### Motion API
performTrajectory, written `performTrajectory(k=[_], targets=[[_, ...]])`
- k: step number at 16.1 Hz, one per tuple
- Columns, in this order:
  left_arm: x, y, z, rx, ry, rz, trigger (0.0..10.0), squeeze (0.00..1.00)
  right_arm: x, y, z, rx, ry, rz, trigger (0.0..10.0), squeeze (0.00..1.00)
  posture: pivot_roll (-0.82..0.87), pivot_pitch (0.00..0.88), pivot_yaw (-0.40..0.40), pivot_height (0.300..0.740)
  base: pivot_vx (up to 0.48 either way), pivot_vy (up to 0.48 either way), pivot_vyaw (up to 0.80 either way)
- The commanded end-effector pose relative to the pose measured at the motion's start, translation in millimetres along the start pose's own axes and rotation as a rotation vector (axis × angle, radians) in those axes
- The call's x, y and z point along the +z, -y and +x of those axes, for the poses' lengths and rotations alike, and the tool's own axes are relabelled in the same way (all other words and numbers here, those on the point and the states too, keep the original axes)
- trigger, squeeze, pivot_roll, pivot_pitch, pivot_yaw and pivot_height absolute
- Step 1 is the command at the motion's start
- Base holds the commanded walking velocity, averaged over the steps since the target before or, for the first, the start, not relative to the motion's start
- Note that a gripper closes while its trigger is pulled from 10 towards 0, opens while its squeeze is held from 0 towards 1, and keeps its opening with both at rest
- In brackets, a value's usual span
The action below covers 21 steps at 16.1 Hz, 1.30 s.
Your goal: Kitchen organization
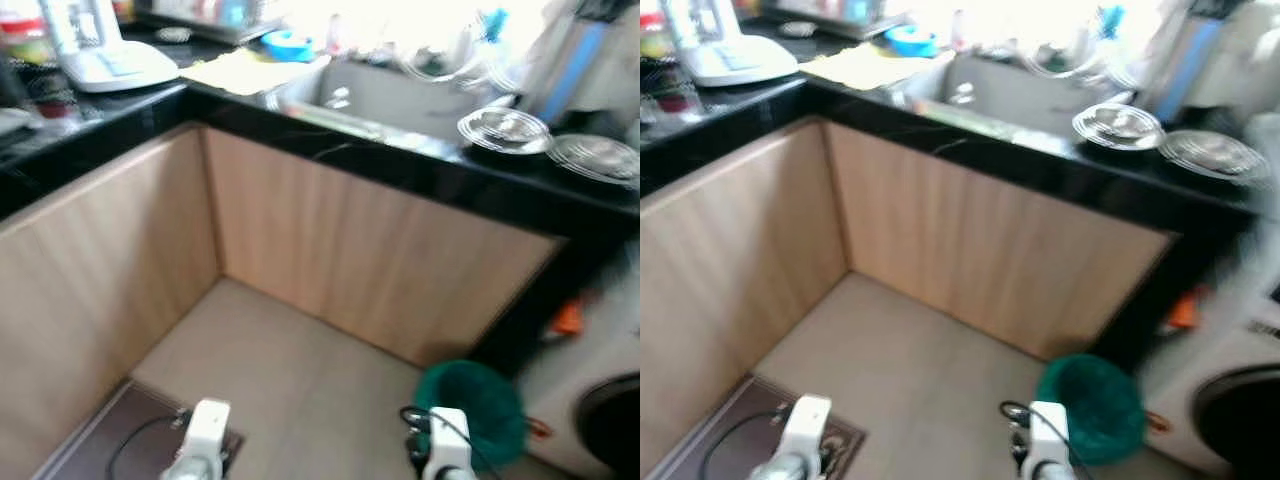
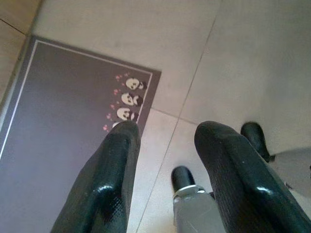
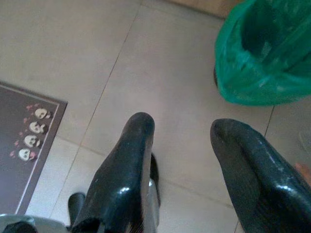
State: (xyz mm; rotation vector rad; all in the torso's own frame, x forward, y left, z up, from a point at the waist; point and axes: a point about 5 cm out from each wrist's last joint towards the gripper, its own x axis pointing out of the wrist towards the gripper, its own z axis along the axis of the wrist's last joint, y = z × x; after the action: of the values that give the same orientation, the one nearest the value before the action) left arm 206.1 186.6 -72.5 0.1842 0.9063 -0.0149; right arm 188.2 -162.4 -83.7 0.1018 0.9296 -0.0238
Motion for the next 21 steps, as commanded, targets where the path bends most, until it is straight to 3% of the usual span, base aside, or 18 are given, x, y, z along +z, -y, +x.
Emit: performTrajectory(k=[1, 17, 21], targets=[[1.8, 3.1, 0.4, -0.01, 0.002, 0.017, 10.0, 0.0, 1.9, 2.7, 0.1, -0.007, 0.004, -0.005, 10.0, 0.0, -0.06, 0.0, -0.055, 0.74, 0.0, 0.0, -0.59], [1.1, 3.3, 0.3, -0.019, 0.002, 0.011, 10.0, 0.0, 2.3, 1.9, 0.2, 0.001, 0.006, -0.008, 10.0, 0.0, -0.06, 0.0, -0.052, 0.74, 0.0, 0.0, -0.58], [1.1, 2.9, 0.4, -0.017, -0.004, 0.005, 10.0, 0.0, 2.9, 1.7, 0.2, 0.003, 0.008, -0.021, 10.0, 0.0, -0.06, 0.0, -0.051, 0.74, 0.0, 0.0, 0.0]])
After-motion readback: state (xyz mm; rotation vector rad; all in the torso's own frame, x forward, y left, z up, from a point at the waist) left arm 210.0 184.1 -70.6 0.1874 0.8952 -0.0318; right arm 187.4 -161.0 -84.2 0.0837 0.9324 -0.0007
